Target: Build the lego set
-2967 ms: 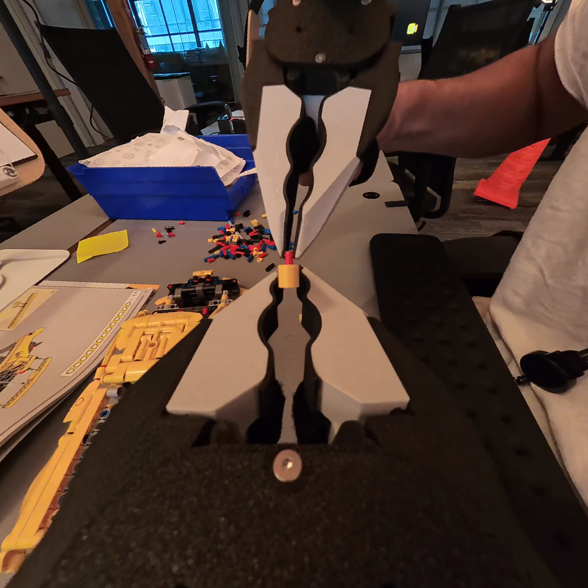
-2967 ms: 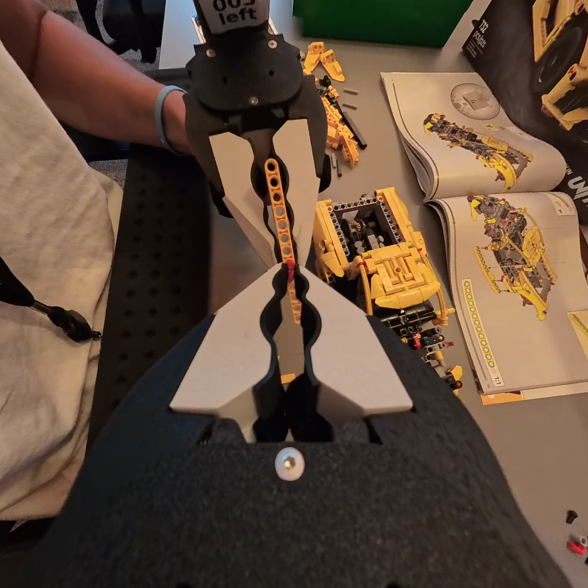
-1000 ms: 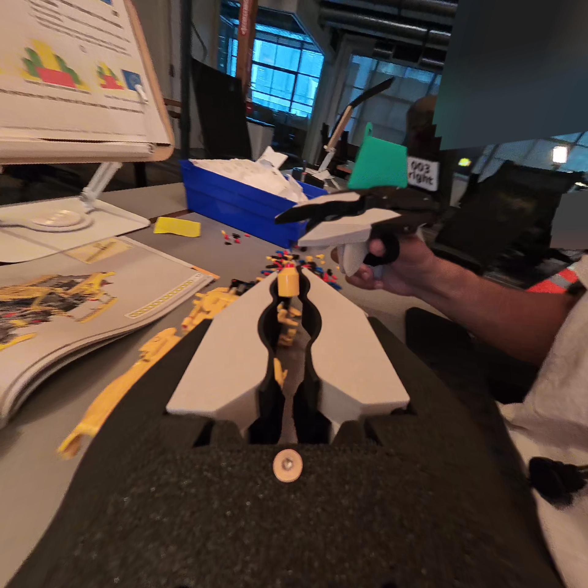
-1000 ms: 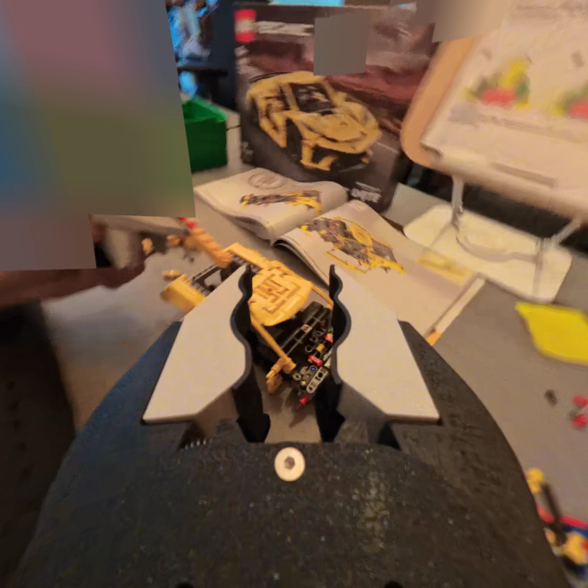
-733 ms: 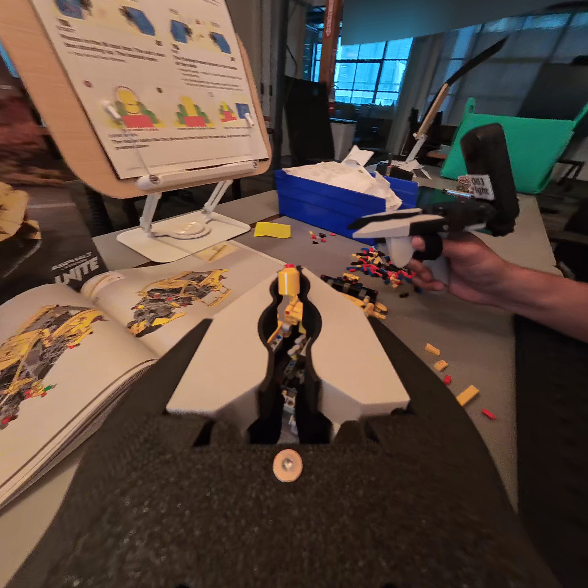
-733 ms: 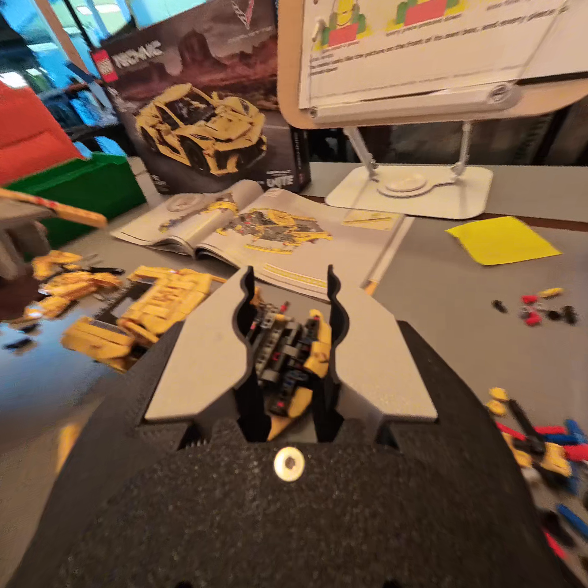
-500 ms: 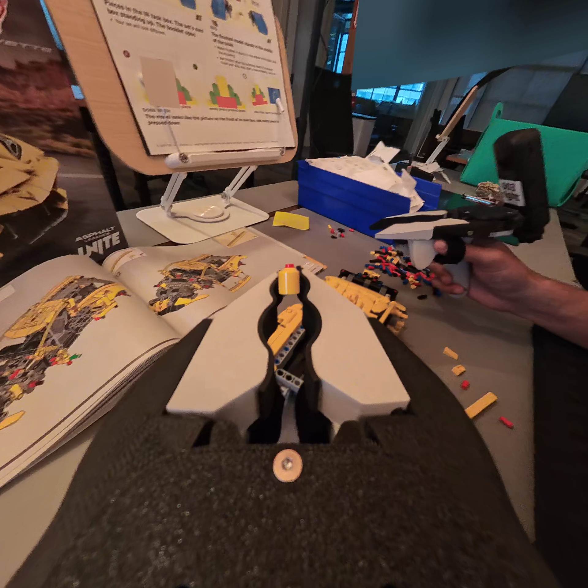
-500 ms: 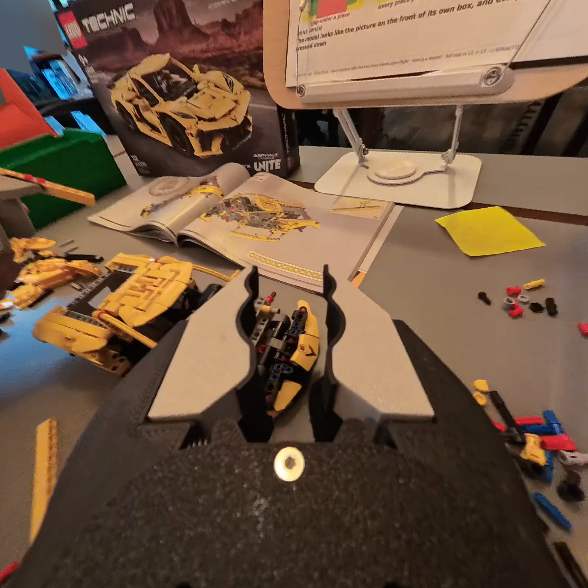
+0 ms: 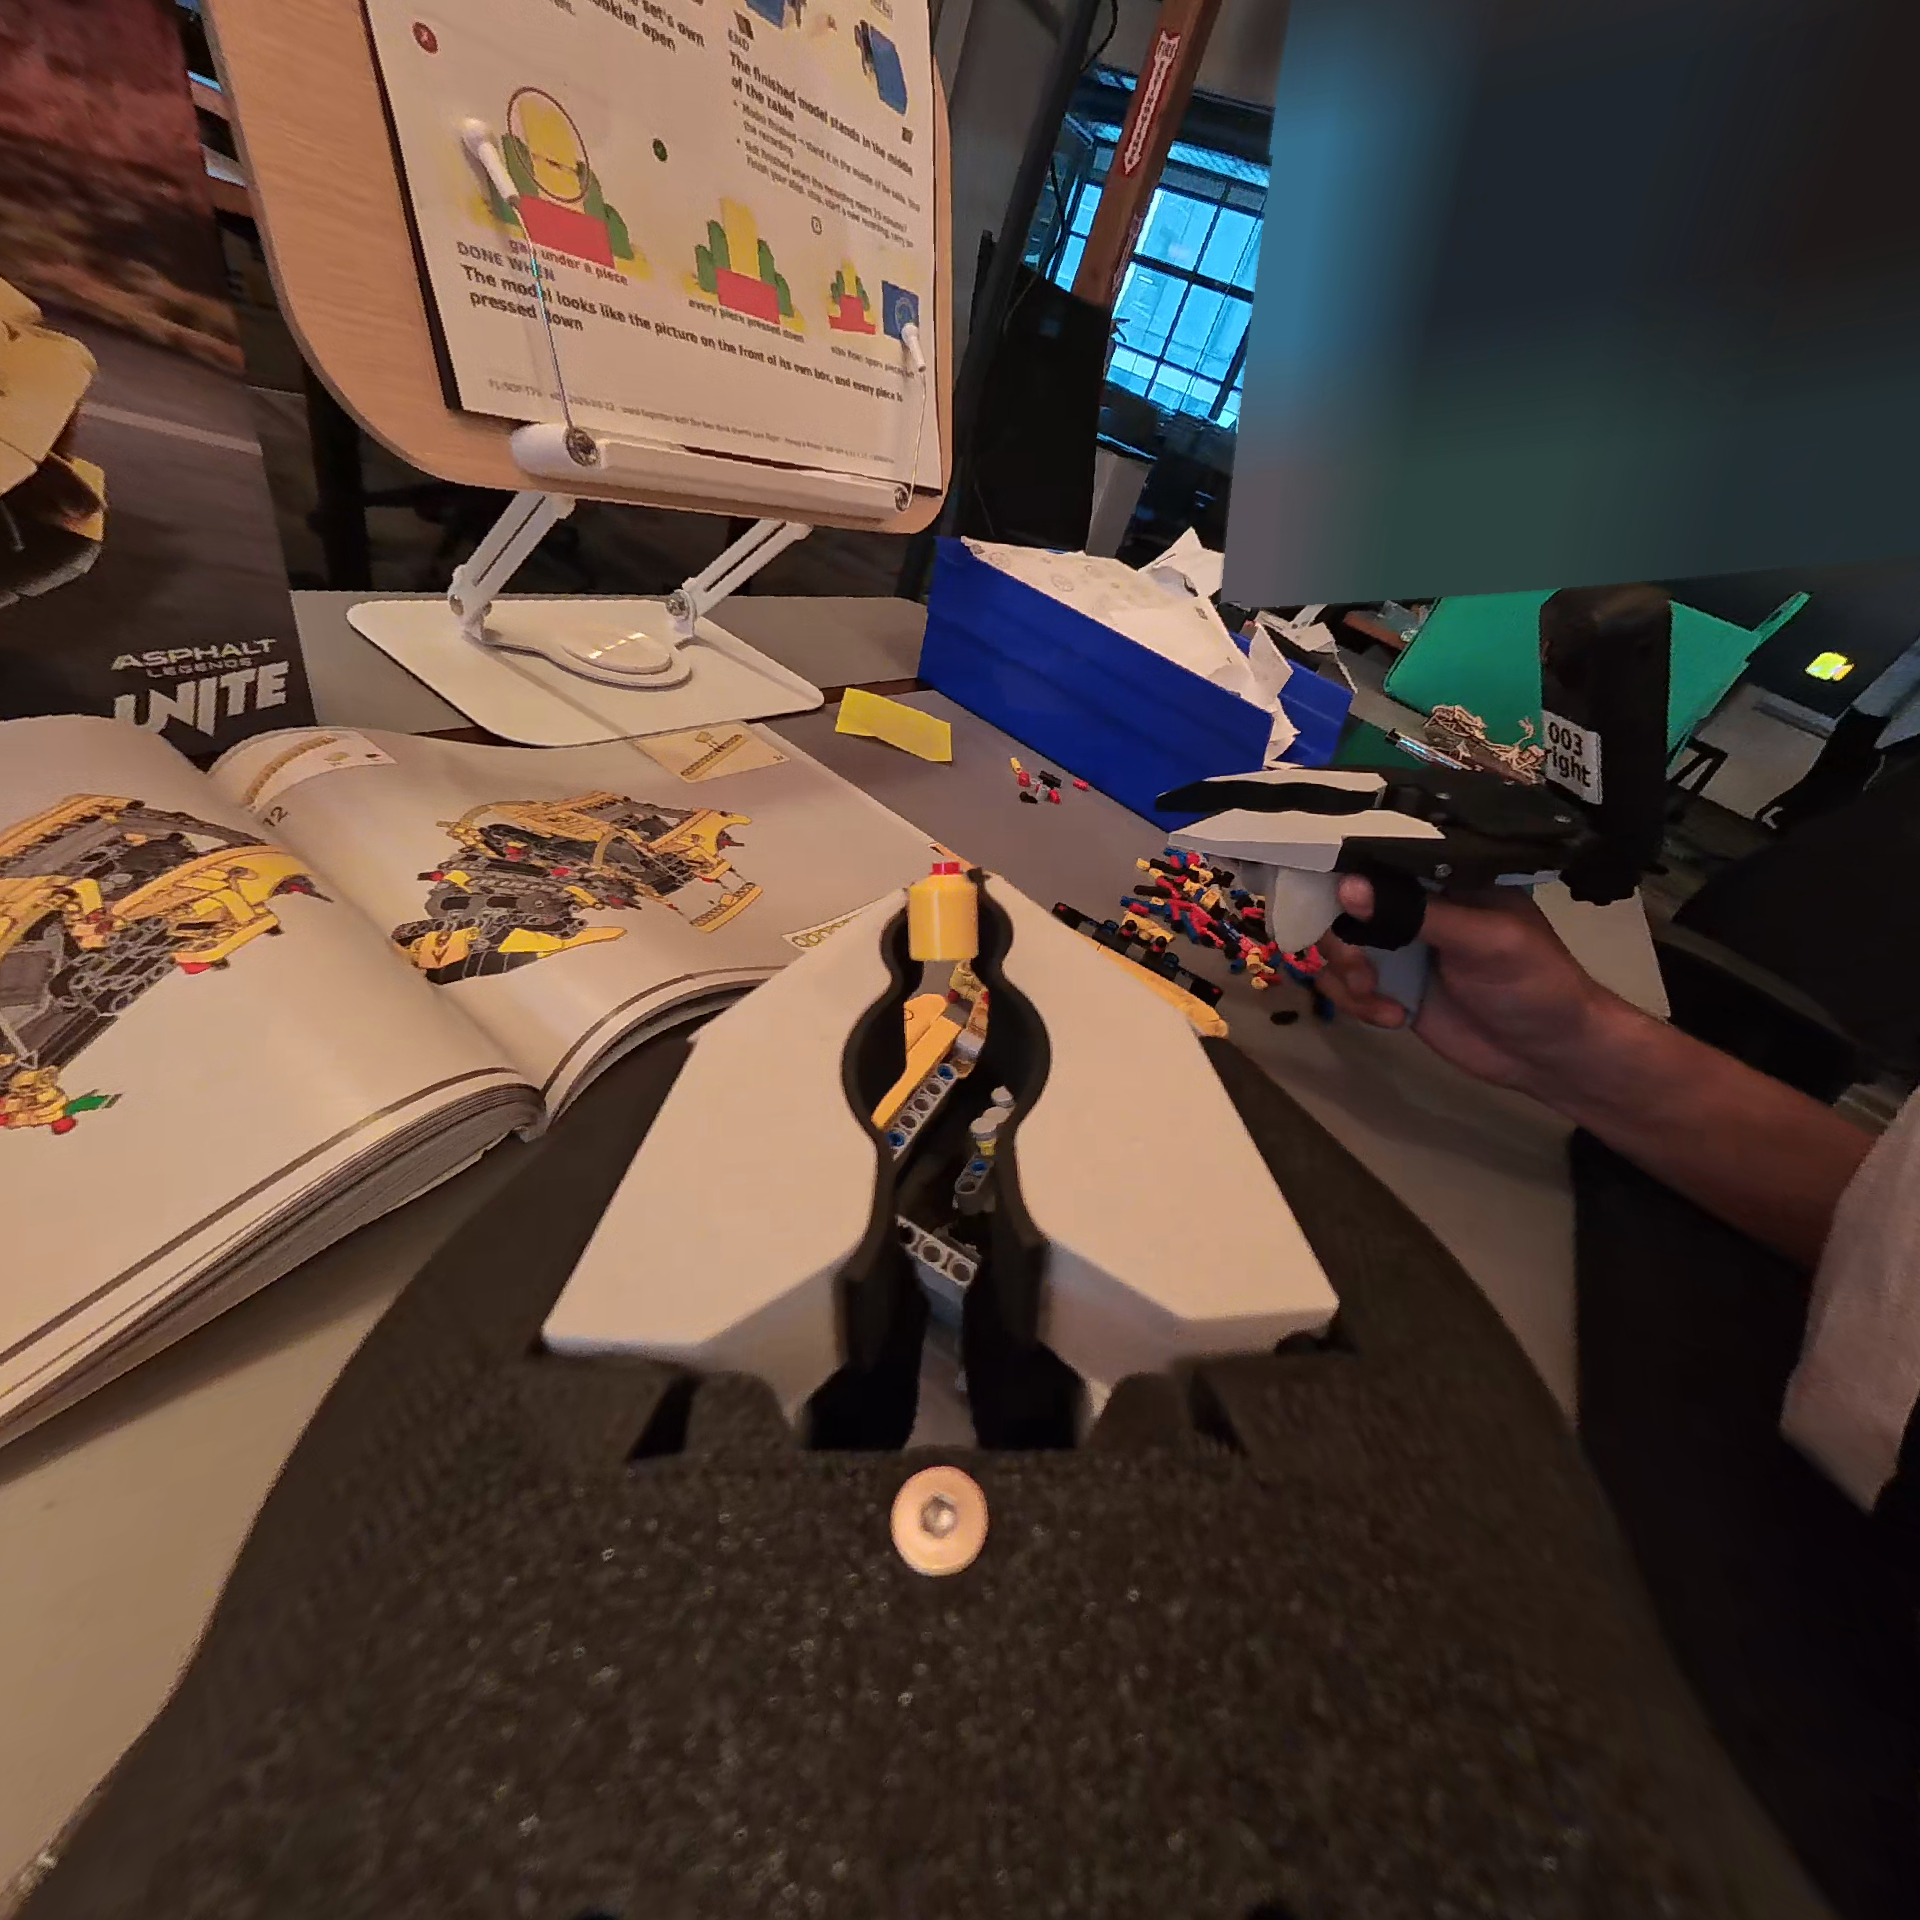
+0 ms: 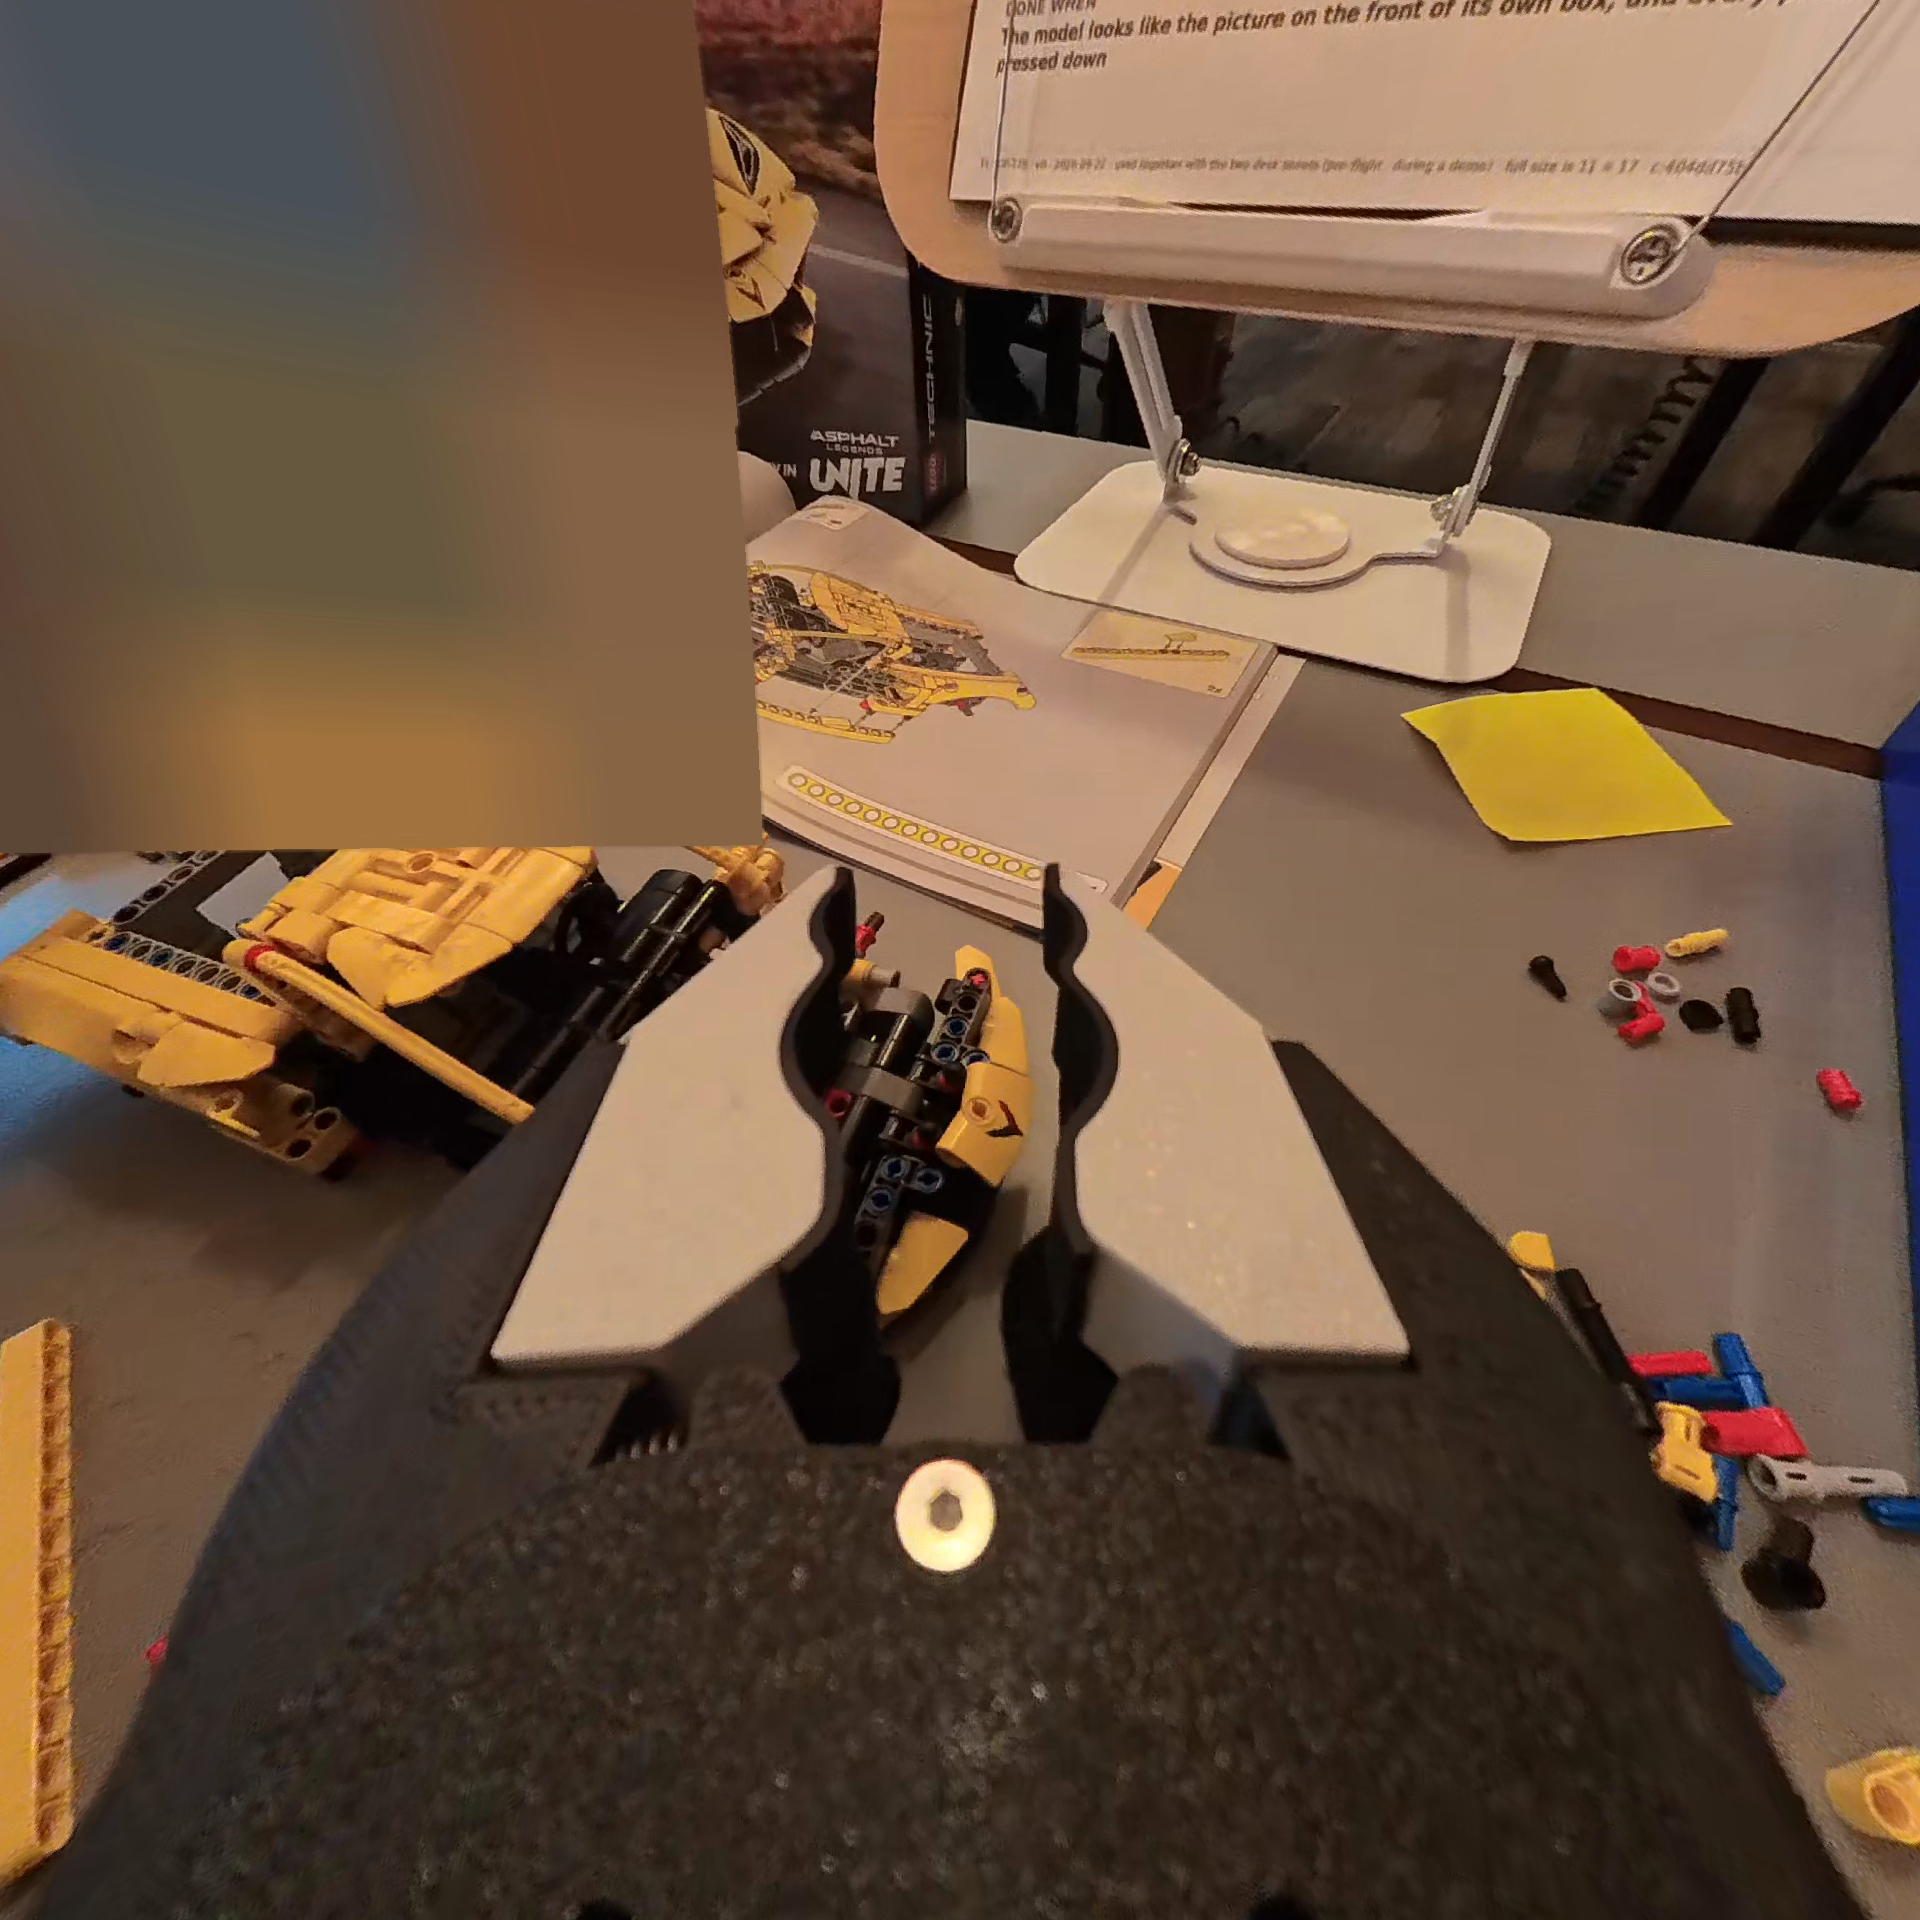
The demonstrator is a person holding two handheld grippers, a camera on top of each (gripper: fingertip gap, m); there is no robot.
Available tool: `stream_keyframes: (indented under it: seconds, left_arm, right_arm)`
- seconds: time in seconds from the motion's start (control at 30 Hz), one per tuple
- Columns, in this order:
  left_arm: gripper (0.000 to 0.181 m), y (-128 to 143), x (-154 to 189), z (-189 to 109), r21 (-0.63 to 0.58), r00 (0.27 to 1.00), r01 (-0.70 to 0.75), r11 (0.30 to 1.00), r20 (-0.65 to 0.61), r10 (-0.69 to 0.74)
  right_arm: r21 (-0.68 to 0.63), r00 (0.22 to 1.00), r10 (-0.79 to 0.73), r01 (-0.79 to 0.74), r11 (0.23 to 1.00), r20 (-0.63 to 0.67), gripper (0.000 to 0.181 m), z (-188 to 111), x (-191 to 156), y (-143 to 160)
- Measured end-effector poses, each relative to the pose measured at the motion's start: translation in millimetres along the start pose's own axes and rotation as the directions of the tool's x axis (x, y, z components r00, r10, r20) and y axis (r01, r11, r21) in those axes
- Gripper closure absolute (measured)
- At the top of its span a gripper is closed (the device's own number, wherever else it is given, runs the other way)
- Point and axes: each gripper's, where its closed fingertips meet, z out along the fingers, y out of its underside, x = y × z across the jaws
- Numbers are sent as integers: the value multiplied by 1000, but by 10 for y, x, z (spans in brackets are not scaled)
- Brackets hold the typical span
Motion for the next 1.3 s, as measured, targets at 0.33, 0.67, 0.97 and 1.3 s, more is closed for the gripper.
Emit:
stream_keyframes:
  seconds: [0.33,0.67,0.97,1.3]
  left_arm:
    - [174,36,24,22,-22,1000,3,1000,-5,-3]
    - [174,65,65,27,-45,999,-34,998,5,34]
    - [174,144,222,102,-87,994,-113,990,-9,113]
    - [174,195,376,144,-107,985,-173,979,-31,170]
  right_arm:
    - [-24,1000,-4,4,1000,-16,148,6,20,40]
    - [-26,966,36,-30,999,255,149,-242,-390,-18]
    - [-516,873,-17,303,802,487,155,-957,-898,1076]
    - [-557,908,48,213,802,417,162,-951,-1187,1189]
